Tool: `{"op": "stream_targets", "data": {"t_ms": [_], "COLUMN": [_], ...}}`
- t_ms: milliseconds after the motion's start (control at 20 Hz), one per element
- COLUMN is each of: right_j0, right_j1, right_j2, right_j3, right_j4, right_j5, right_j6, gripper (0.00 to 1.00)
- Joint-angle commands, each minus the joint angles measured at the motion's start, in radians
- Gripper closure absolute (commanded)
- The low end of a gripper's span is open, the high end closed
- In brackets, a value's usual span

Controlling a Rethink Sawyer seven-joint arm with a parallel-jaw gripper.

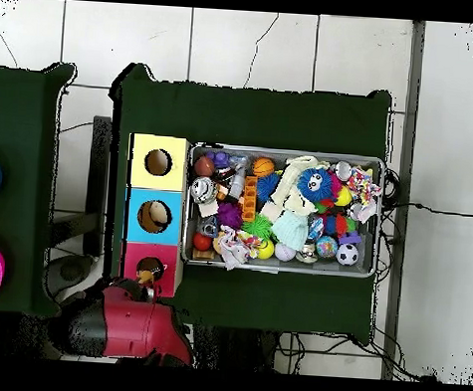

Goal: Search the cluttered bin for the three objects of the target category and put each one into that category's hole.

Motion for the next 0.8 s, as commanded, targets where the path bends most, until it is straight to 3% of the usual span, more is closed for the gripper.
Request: {"op": "stream_targets", "data": {"t_ms": [50,800], "right_j0": [-0.017,-0.031], "right_j1": [0.041,0.038], "right_j2": [0.114,0.154], "right_j3": [-0.039,-0.081], "right_j4": [0.054,0.097], "right_j5": [0.2,0.264], "right_j6": [0.192,0.177], "gripper": [1.0,1.0]}}
